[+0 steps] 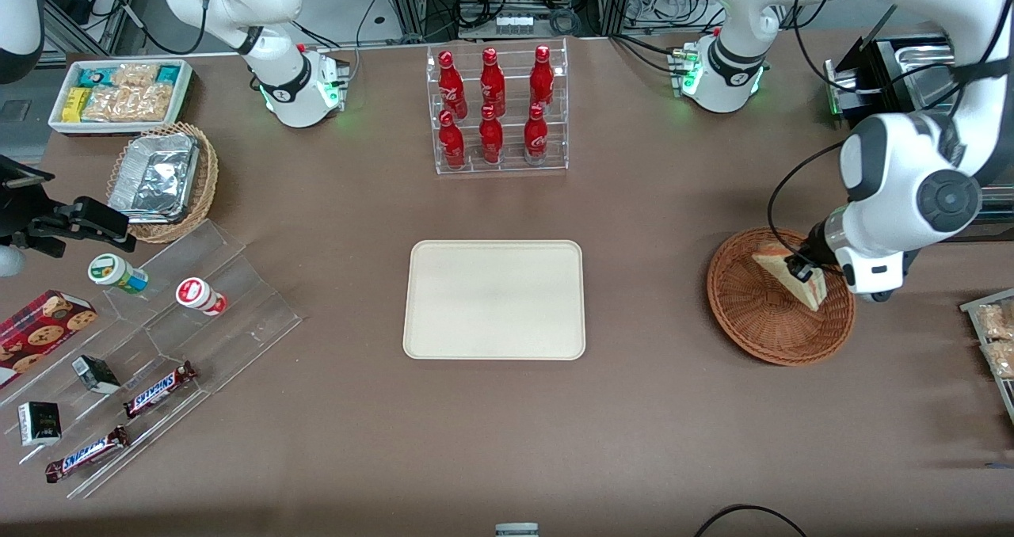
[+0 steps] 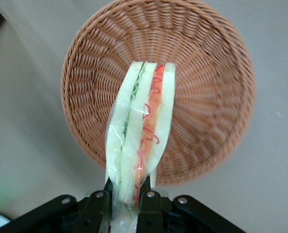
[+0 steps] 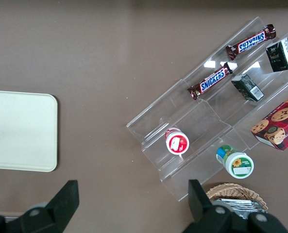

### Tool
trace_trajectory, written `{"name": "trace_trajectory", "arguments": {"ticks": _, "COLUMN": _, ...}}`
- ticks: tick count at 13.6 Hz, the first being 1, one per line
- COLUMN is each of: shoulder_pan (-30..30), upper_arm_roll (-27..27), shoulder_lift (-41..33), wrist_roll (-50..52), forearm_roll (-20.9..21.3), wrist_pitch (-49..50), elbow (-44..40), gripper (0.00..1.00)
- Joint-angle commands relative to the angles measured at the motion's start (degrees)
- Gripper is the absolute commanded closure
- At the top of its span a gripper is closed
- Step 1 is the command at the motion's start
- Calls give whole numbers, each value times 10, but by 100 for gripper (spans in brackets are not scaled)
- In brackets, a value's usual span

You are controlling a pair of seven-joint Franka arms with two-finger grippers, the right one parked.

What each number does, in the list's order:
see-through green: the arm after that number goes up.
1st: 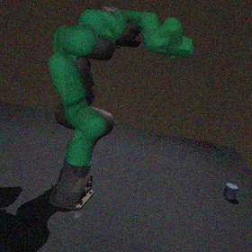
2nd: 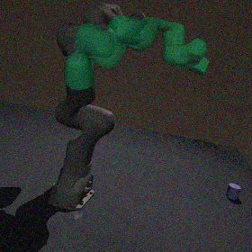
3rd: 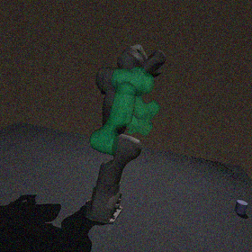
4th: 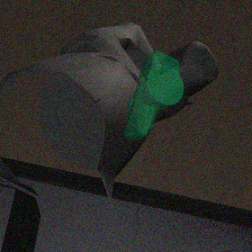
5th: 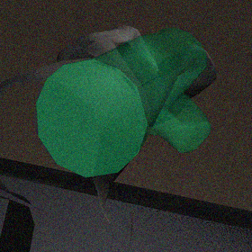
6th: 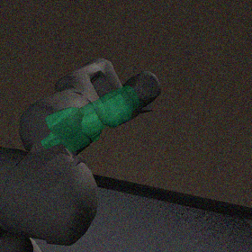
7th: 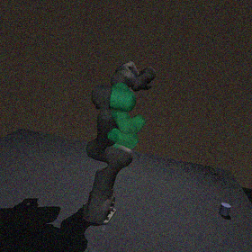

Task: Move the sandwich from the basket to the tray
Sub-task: 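Lift the sandwich and carry it over the cream tray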

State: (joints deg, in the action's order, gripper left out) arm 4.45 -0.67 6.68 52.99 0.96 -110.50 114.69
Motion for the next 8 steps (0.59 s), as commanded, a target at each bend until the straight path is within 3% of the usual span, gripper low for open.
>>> {"name": "trace_trajectory", "arguments": {"ticks": 1, "shoulder_pan": 84, "upper_arm_roll": -3, "shoulder_lift": -11, "wrist_roll": 9, "forearm_roll": 8, "wrist_pitch": 71, "elbow": -59, "gripper": 83}}
{"name": "trace_trajectory", "arguments": {"ticks": 8, "shoulder_pan": 277, "upper_arm_roll": -3, "shoulder_lift": 24, "wrist_roll": 6, "forearm_roll": 2, "wrist_pitch": 21, "elbow": -104, "gripper": 83}}
